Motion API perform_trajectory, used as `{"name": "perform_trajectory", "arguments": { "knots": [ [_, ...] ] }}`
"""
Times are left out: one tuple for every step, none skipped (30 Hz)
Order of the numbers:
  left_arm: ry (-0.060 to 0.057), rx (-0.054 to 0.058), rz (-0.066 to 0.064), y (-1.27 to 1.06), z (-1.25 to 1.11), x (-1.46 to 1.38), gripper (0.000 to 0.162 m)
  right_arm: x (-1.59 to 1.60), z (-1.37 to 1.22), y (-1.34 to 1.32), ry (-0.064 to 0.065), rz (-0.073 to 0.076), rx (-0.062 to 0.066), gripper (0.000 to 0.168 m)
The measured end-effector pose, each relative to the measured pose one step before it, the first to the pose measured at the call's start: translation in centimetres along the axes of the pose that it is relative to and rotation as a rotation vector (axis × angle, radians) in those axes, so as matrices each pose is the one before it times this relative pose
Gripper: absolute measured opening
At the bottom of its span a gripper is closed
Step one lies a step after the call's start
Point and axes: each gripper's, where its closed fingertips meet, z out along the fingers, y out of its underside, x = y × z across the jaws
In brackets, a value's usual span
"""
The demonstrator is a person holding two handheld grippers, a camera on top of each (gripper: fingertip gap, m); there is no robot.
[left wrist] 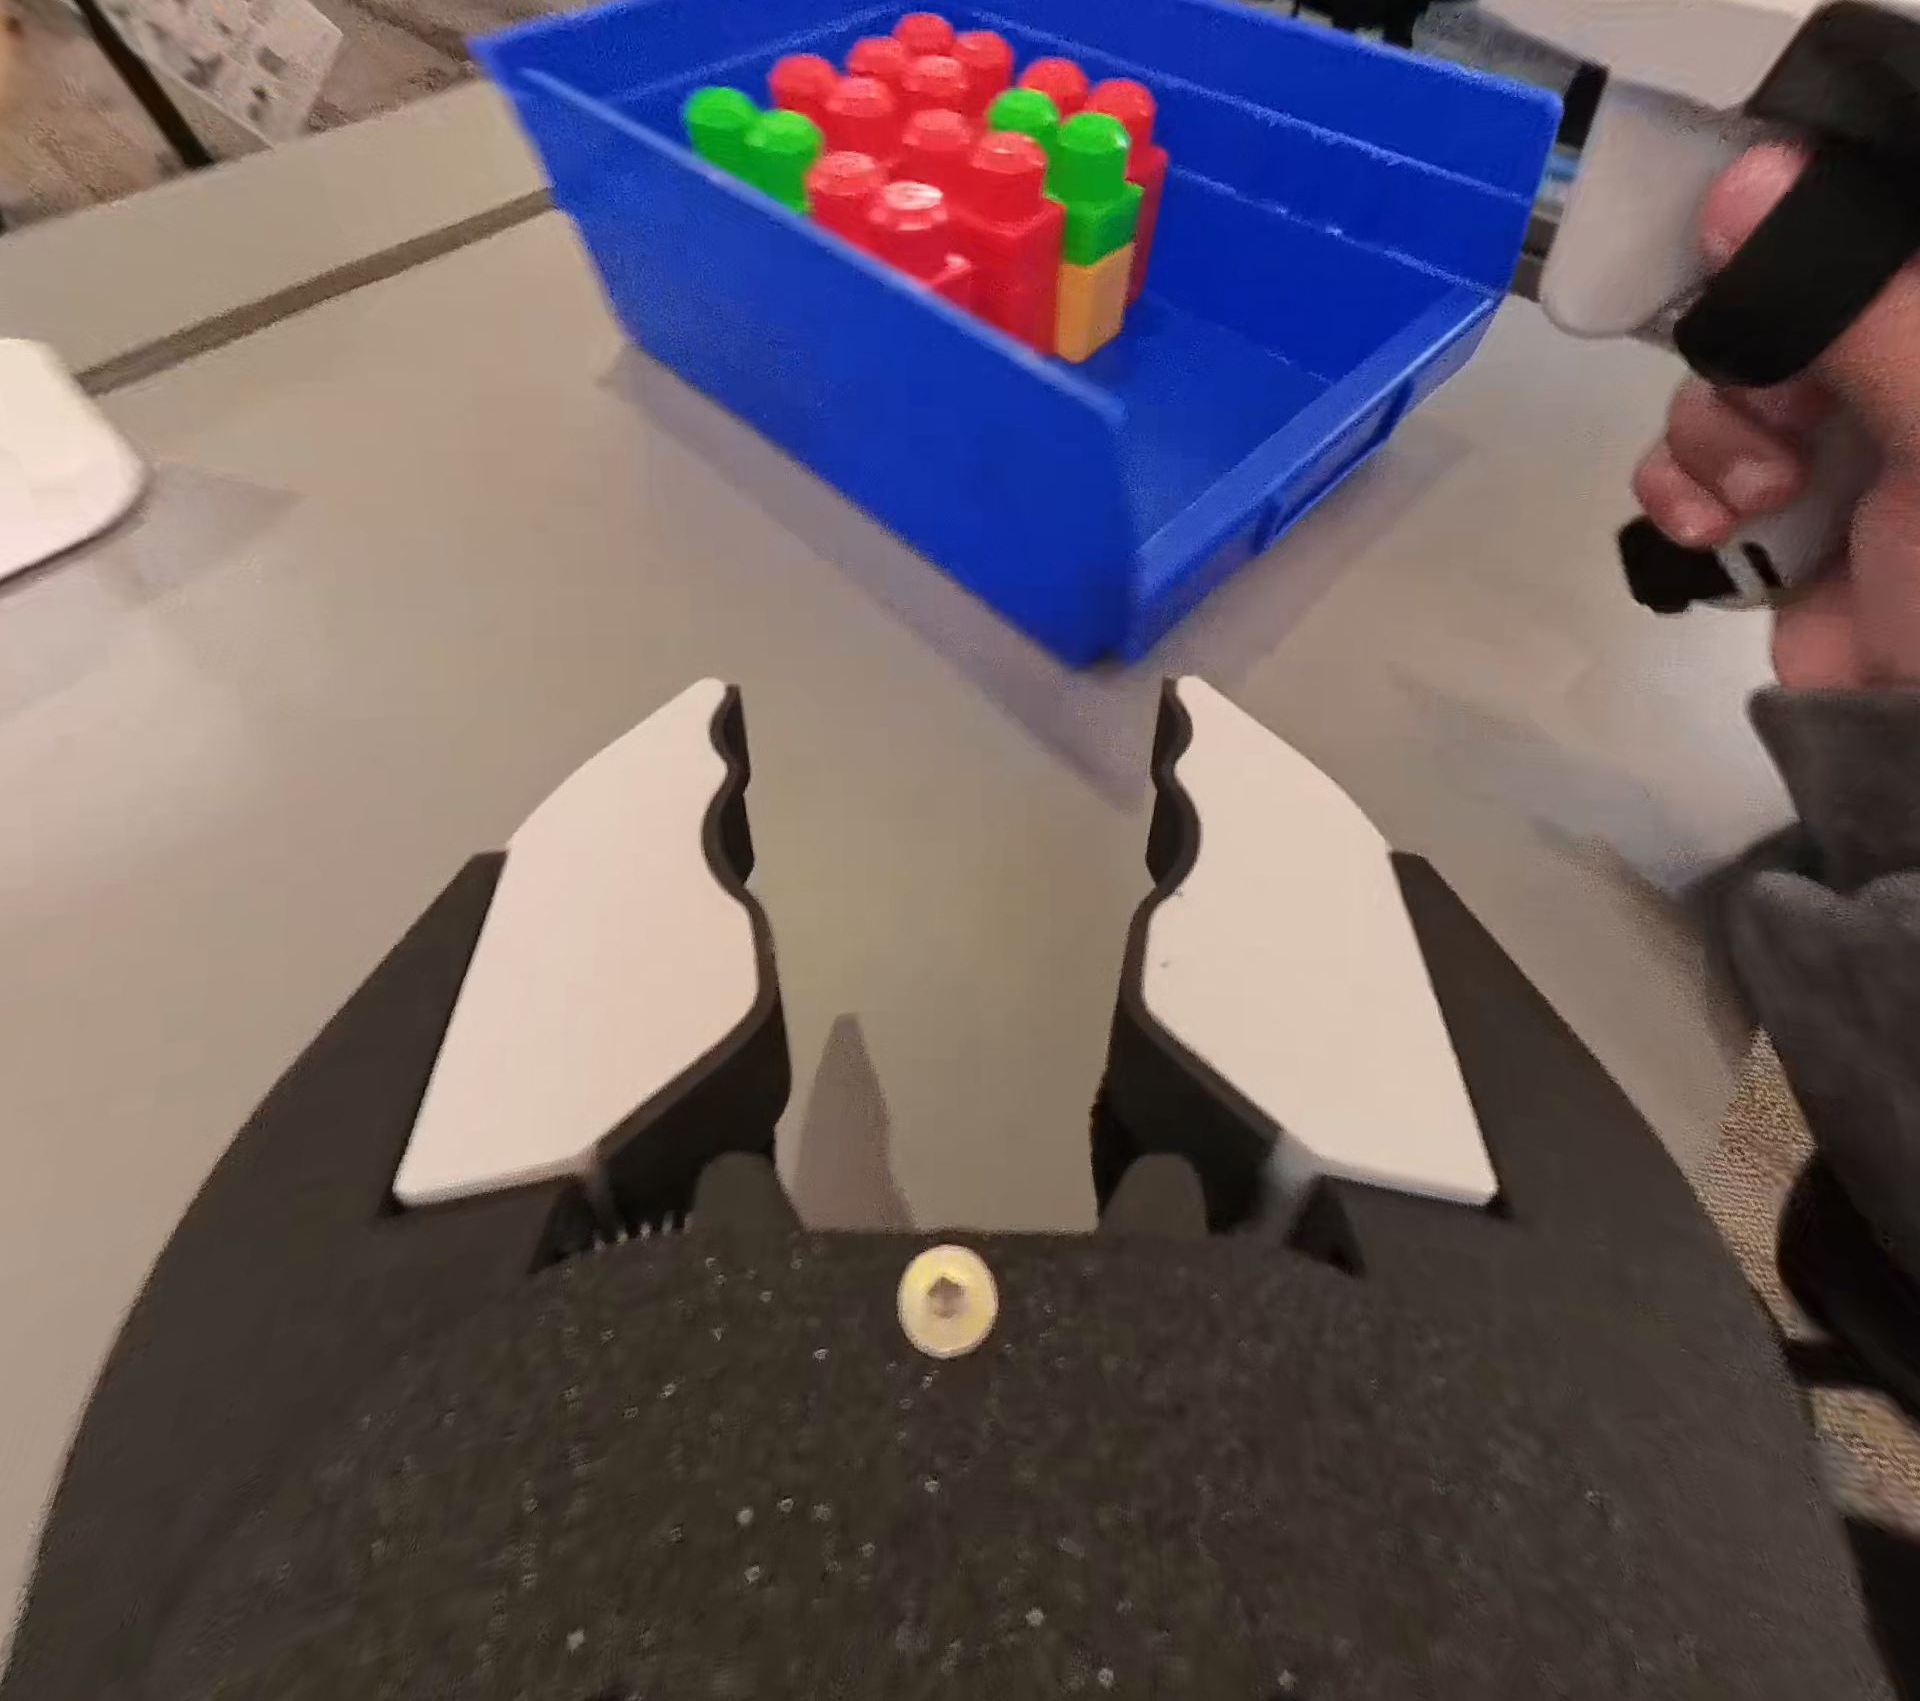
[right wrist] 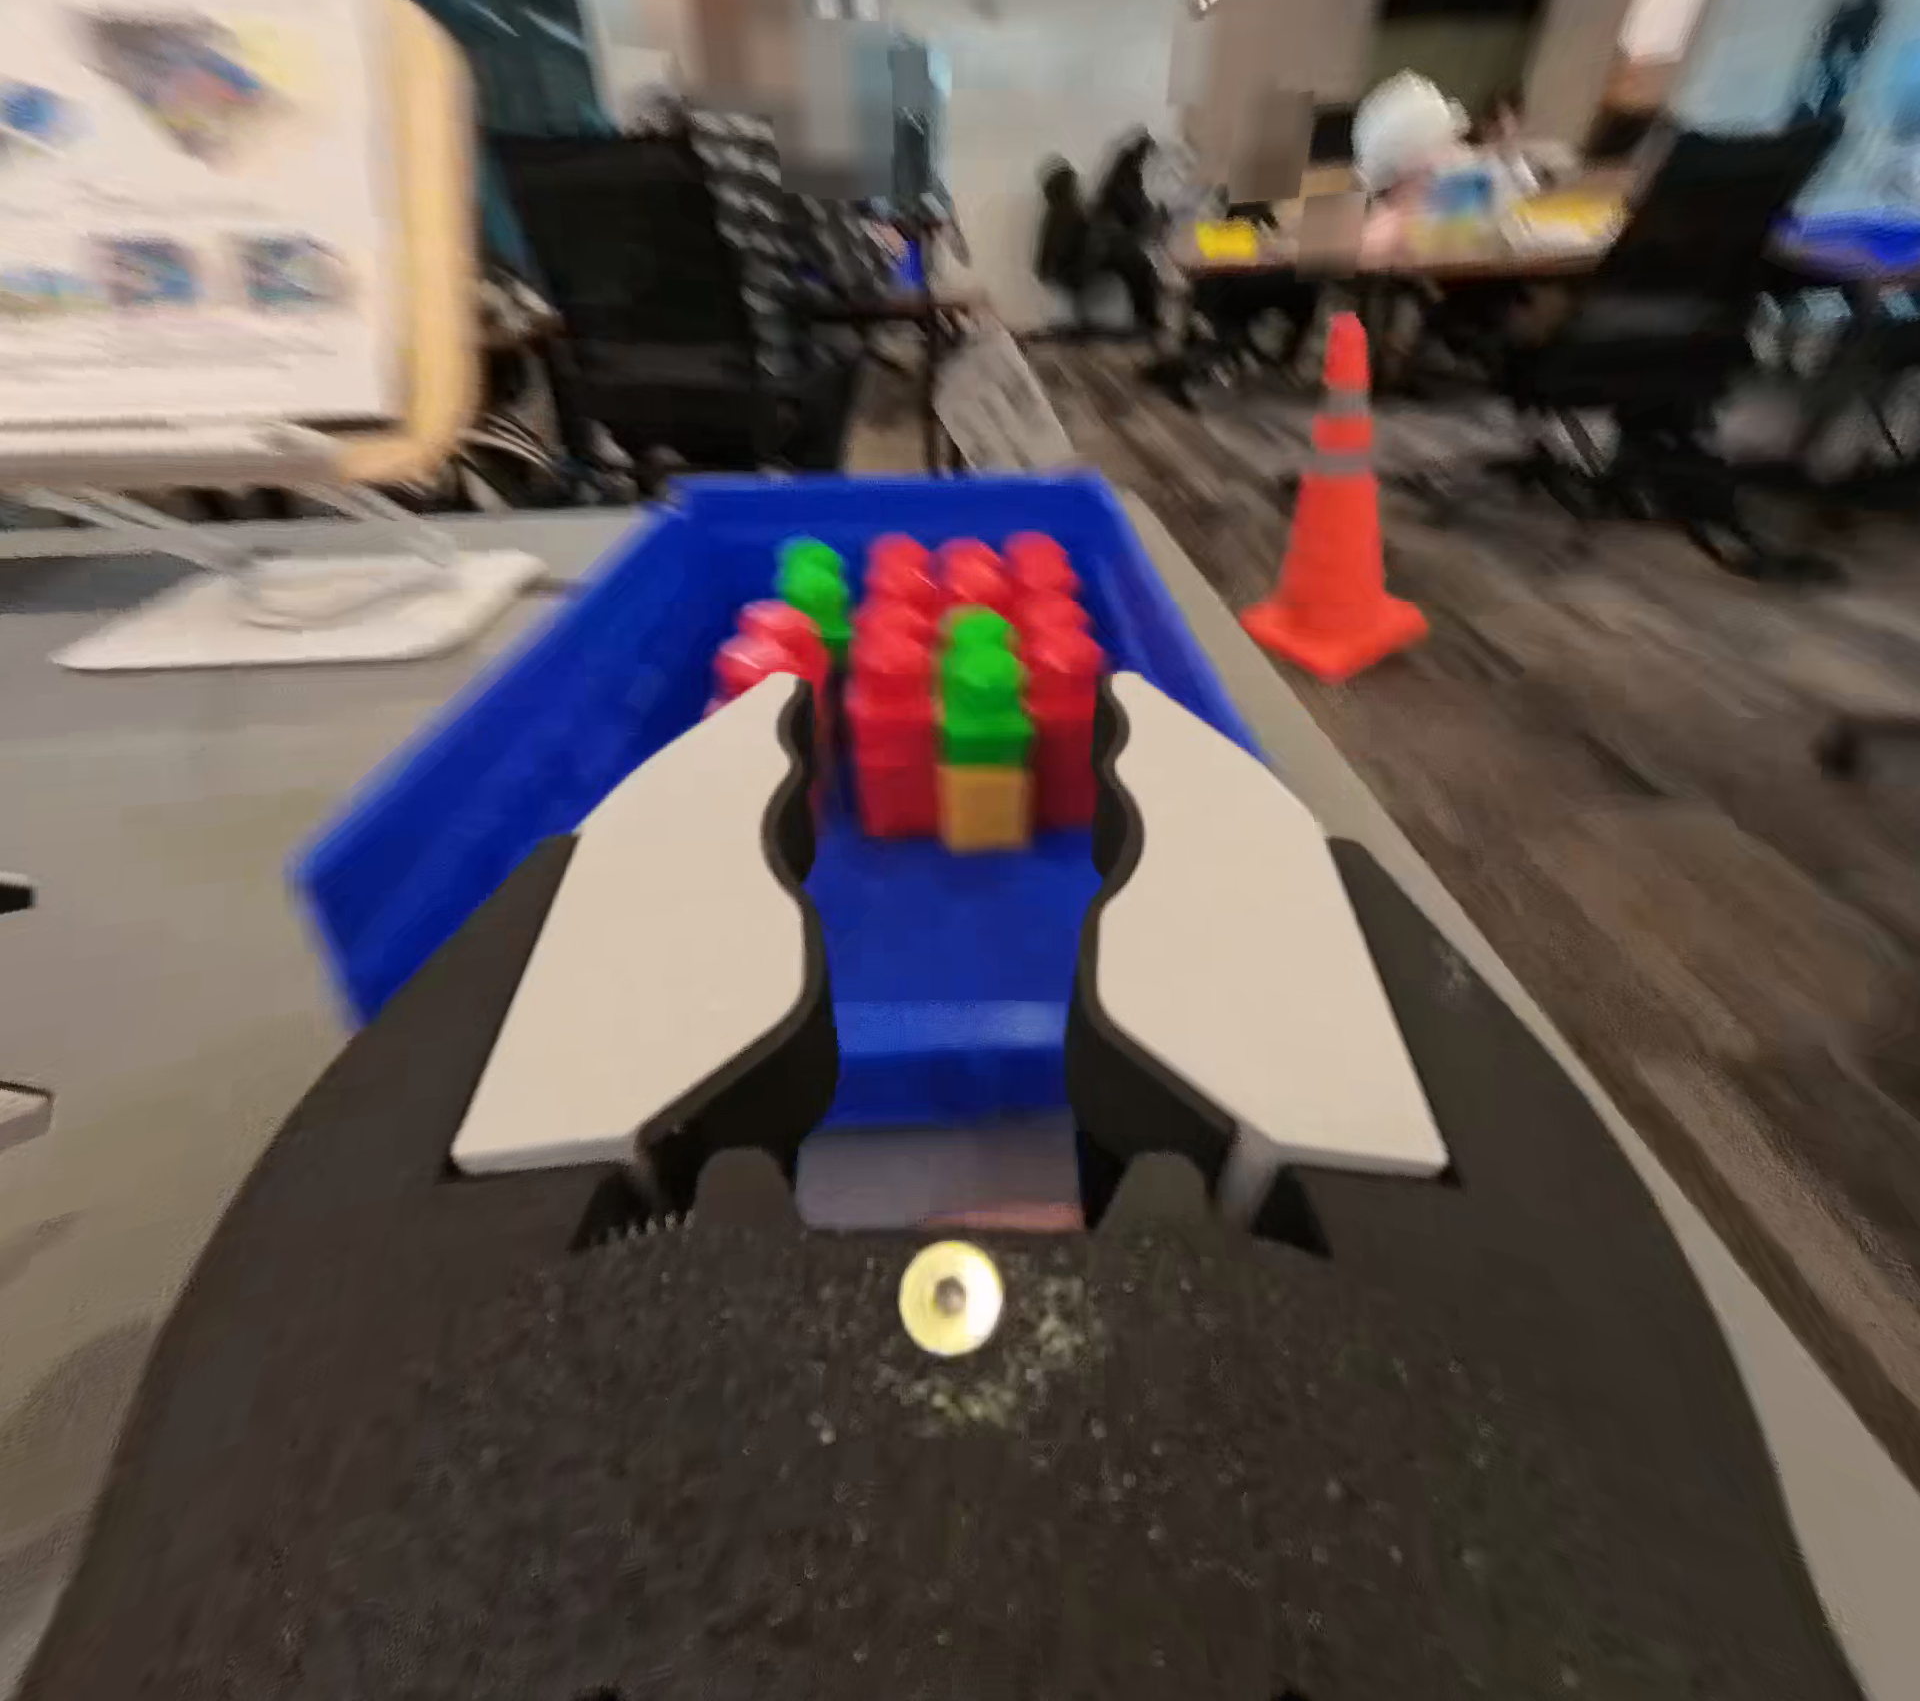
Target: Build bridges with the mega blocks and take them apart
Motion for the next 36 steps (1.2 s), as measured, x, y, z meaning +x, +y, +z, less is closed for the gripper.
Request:
{"name": "perform_trajectory", "arguments": {
  "knots": [
    [0.0125,-0.0248,-0.0186,-0.253,2.116,1.421,0.076,2.292,0.107,1.366,0.0498,0.0254,-0.0589,0.054],
    [0.0170,-0.0200,-0.0289,-0.296,1.882,1.226,0.078,1.855,0.232,1.101,0.0396,0.0313,-0.0436,0.055],
    [-0.0077,-0.0097,-0.0284,-0.359,1.592,0.579,0.078,1.365,0.394,0.976,0.0224,0.0355,-0.0475,0.058],
    [-0.0323,0.0008,-0.0273,-0.422,1.299,-0.059,0.077,0.860,0.440,0.691,0.0026,0.0296,-0.0415,0.059],
    [-0.0265,0.0089,-0.0372,-0.514,0.954,-0.206,0.073,0.591,0.459,0.412,0.0005,0.0213,-0.0265,0.058],
    [-0.0059,0.0154,-0.0552,-0.588,0.661,-0.118,0.068,0.230,0.547,0.281,-0.0108,0.0116,-0.0180,0.058],
    [-0.0016,0.0116,-0.0637,-0.490,0.493,-0.229,0.059,0.000,0.604,0.268,-0.0160,0.0083,-0.0185,0.057],
    [-0.0157,0.0015,-0.0553,-0.288,0.420,-0.530,0.056,-0.180,0.613,0.208,-0.0179,0.0076,-0.0165,0.056],
    [-0.0194,-0.0004,-0.0311,-0.190,0.320,-0.654,0.046,-0.218,0.556,0.171,-0.0135,0.0039,-0.0169,0.056],
    [-0.0090,0.0040,-0.0117,-0.179,0.201,-0.523,0.041,-0.106,0.479,0.236,-0.0008,0.0053,-0.0188,0.055],
    [-0.0118,0.0025,-0.0045,-0.155,0.059,-0.513,0.037,-0.136,0.417,0.311,-0.0006,0.0091,-0.0157,0.053],
    [-0.0273,-0.0045,0.0084,-0.150,-0.054,-0.651,0.033,-0.355,0.367,0.327,-0.0135,0.0123,-0.0126,0.054],
    [-0.0523,-0.0087,0.0243,-0.161,-0.109,-0.915,0.025,-0.564,0.194,-0.052,-0.0294,0.0253,0.0046,0.056],
    [-0.0592,-0.0088,0.0329,-0.151,-0.077,-1.021,0.017,-0.297,0.036,-0.273,-0.0086,0.0229,0.0207,0.054],
    [-0.0419,-0.0045,0.0243,-0.112,-0.063,-0.892,0.009,-0.466,0.033,-0.138,-0.0148,-0.0015,0.0161,0.053],
    [-0.0073,-0.0001,0.0004,-0.053,-0.052,-0.498,0.006,-0.852,0.158,0.149,-0.0256,-0.0036,-0.0021,0.045],
    [0.0006,0.0025,-0.0184,-0.012,-0.100,-0.366,0.006,-1.139,0.202,0.373,-0.0331,0.0106,-0.0164,0.035],
    [-0.0034,0.0018,-0.0120,-0.037,-0.168,-0.318,0.005,-1.153,0.270,0.509,-0.0225,0.0157,-0.0210,0.031],
    [-0.0033,0.0012,0.0019,-0.027,-0.203,-0.182,0.005,-0.580,0.170,0.247,0.0283,0.0066,0.0024,0.038],
    [-0.0079,0.0004,0.0125,0.011,-0.220,-0.172,0.005,-0.096,-0.302,-0.141,0.0644,-0.0191,0.0246,0.033],
    [-0.0148,0.0025,0.0099,0.032,-0.302,-0.300,0.005,0.308,-0.549,-0.293,0.0914,-0.0301,0.0231,0.016],
    [-0.0093,0.0075,-0.0017,-0.036,-0.418,-0.373,0.004,0.209,-0.552,-0.281,0.0748,-0.0353,0.0159,0.003],
    [0.0113,0.0098,-0.0146,-0.086,-0.521,-0.266,0.004,-0.342,-0.423,-0.272,0.0275,-0.0259,0.0178,0.002],
    [0.0132,0.0033,-0.0137,-0.059,-0.543,-0.276,0.005,-0.411,-0.443,-0.137,0.0133,-0.0044,0.0100,0.002],
    [0.0020,0.0005,-0.0023,-0.045,-0.591,-0.443,0.005,-0.595,-0.414,0.009,-0.0051,0.0053,0.0019,0.002],
    [-0.0013,0.0059,0.0027,-0.115,-0.705,-0.533,0.005,-0.705,-0.430,0.041,-0.0077,0.0026,0.0040,0.002],
    [-0.0080,0.0083,0.0061,-0.109,-0.809,-0.672,0.005,-0.921,-0.486,-0.037,-0.0096,0.0010,0.0090,0.002],
    [-0.0135,0.0106,0.0102,-0.095,-0.888,-0.808,0.005,-1.073,-0.533,-0.146,-0.0108,-0.0064,0.0149,0.002],
    [-0.0137,0.0138,0.0096,-0.121,-0.944,-0.941,0.004,-1.218,-0.497,-0.234,-0.0152,-0.0078,0.0184,0.002],
    [-0.0122,0.0184,0.0060,-0.140,-1.024,-1.048,0.004,-1.362,-0.458,-0.256,-0.0229,-0.0032,0.0199,0.002],
    [-0.0123,0.0196,0.0053,-0.139,-1.116,-1.173,0.004,-1.481,-0.363,-0.232,-0.0308,-0.0017,0.0196,0.002],
    [-0.0165,0.0141,0.0070,-0.042,-1.146,-1.268,0.005,-1.581,-0.259,-0.164,-0.0336,-0.0081,0.0150,0.002],
    [-0.0220,0.0098,0.0067,0.062,-1.194,-1.347,0.005,-1.689,-0.177,-0.014,-0.0352,-0.0085,0.0051,0.002],
    [-0.0241,0.0078,0.0020,0.169,-1.211,-1.414,0.004,-1.736,-0.139,0.105,-0.0340,-0.0040,-0.0012,0.002],
    [-0.0238,0.0045,-0.0036,0.281,-1.215,-1.475,0.005,-1.783,-0.119,0.204,-0.0341,-0.0001,-0.0035,0.002],
    [-0.0258,0.0010,-0.0062,0.382,-1.164,-1.539,0.005,-1.854,-0.132,0.295,-0.0345,0.0001,-0.0044,0.002]
  ]
}}
